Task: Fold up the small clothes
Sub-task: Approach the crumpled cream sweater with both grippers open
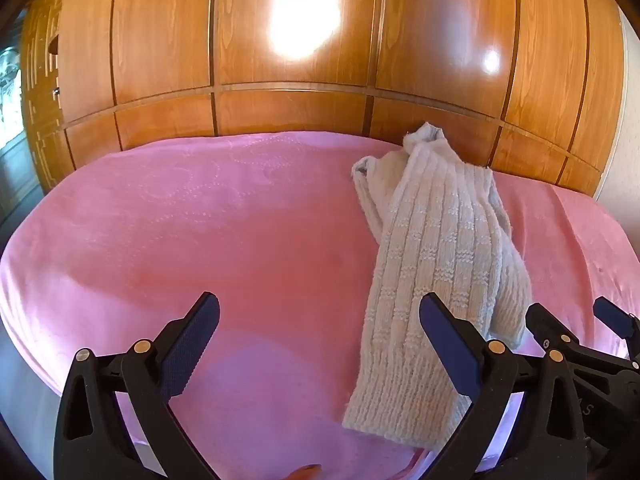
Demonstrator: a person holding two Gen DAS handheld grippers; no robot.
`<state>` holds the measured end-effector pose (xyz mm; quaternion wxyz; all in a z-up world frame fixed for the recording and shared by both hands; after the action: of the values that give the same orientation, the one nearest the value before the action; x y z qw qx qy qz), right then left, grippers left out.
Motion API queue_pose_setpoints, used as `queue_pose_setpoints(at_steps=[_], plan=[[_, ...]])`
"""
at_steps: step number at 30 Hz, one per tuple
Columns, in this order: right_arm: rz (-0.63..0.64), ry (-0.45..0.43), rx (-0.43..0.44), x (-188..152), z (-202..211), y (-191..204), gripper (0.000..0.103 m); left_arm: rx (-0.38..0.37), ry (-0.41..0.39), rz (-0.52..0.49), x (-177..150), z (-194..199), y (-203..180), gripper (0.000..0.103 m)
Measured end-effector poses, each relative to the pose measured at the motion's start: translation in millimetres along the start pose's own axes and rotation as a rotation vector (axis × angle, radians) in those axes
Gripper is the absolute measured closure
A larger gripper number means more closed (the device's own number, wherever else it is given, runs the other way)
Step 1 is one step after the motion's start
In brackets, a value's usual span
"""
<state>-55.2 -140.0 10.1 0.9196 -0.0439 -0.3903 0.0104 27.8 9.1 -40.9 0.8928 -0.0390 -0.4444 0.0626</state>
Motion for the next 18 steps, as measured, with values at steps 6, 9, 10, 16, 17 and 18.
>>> queue_pose_setpoints(at_steps=[6,9,10,16,17,18], plan=[[-0.016,-0.048,-0.007,7,12,-2,0.002,-0.004,-0.015,-0.008,2,5,-2,0.004],[-0.016,-0.053,-0.011,6,14,0,0.002,-0.007,-0.015,-0.003,4,6,-2,0.004],[-0.018,-0.057,-0.011,3,16,0,0.002,-0.008,-0.015,-0.002,4,7,-2,0.004],[-0.009,-0.017,-0.008,5,15,-1,0.002,-0.006,-0.015,-0.005,5,8,-2,0.004],[-0.007,-0.023,-0.008,6,17,-2,0.002,-0.004,-0.014,-0.004,6,8,-2,0.004],[-0.007,-0.024,-0.006,6,16,-2,0.002,-0.004,-0.015,-0.003,5,8,-2,0.004]])
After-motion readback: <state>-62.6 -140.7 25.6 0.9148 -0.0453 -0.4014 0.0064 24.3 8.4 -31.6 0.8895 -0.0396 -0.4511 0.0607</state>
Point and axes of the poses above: each gripper's, at about its wrist camera, not at the fingertips, and z roughly against the way its jaws point, y to its left, x to its top, the point moved 4 cm from there along -z, roughly the way its jaws point, and after that the axes turned 5 degrees about z, right-handed, at the moved point
